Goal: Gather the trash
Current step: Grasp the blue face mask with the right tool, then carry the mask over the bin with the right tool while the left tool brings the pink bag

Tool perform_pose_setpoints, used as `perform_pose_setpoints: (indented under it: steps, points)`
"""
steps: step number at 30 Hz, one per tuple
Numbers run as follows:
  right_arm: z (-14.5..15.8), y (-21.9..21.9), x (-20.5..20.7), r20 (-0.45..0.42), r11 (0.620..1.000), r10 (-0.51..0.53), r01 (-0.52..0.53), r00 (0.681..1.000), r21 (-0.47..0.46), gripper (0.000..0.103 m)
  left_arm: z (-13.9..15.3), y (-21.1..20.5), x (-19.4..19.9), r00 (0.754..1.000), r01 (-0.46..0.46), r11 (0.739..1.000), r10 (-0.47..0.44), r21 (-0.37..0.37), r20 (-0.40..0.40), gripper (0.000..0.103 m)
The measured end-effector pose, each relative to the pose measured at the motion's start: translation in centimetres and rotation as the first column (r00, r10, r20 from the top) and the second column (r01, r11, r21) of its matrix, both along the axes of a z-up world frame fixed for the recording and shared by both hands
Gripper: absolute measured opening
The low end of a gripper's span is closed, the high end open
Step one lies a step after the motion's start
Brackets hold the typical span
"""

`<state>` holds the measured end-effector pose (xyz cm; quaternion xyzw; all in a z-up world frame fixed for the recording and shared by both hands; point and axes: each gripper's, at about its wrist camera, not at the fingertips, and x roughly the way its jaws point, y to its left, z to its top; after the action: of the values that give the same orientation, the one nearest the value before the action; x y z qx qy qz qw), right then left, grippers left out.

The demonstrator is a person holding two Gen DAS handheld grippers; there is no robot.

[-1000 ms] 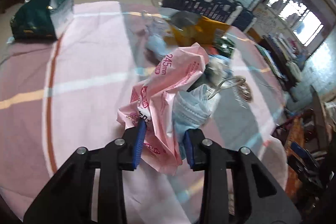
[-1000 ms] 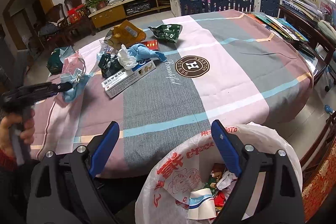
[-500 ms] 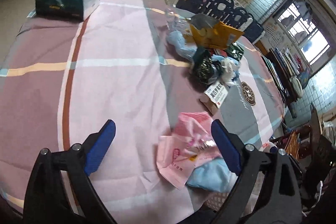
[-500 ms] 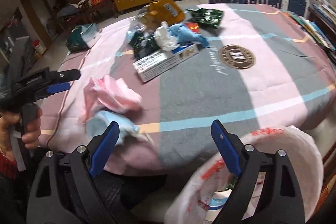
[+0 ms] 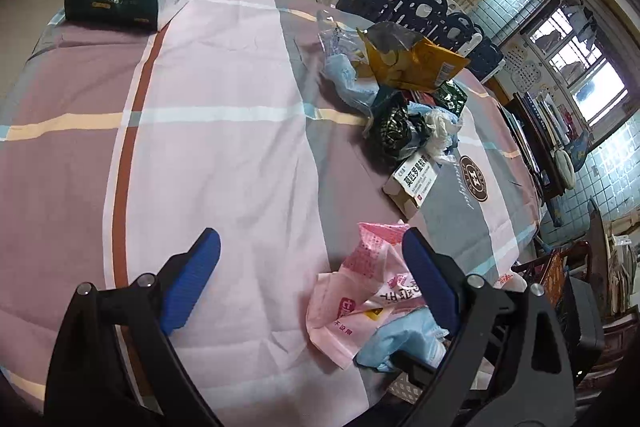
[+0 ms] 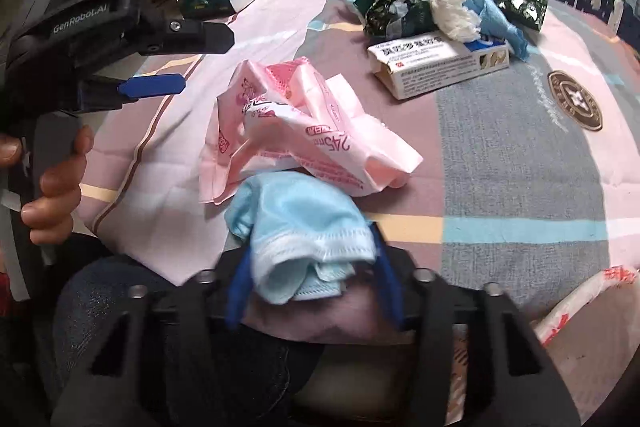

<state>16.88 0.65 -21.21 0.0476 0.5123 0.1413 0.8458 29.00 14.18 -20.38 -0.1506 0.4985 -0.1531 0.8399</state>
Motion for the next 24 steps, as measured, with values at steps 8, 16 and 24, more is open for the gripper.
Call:
perform_pose_setpoints:
  steps: [8, 16, 24]
  points:
    - [3.3, -6.3, -1.5, 0.075, 0.982, -0.188, 0.189, 0.979, -0.015, 0.030, 0.8, -5.5, -1.4, 0.979, 0.182, 0.965, -0.196, 0.191, 0.059, 0.098]
    - [5.0, -12.5, -4.5, 0.095, 0.946, -0.319, 0.322, 0.943, -0.020, 0.030, -0.6, -9.0, -1.3, 0.946, 0.316, 0.902, -0.324, 0.294, -0.024, 0.098]
    - [6.9, -13.9, -6.9, 0.133, 0.935, -0.345, 0.352, 0.929, -0.032, 0.030, -1.3, -10.2, -1.7, 0.928, 0.363, 0.866, -0.368, 0.343, -0.056, 0.046]
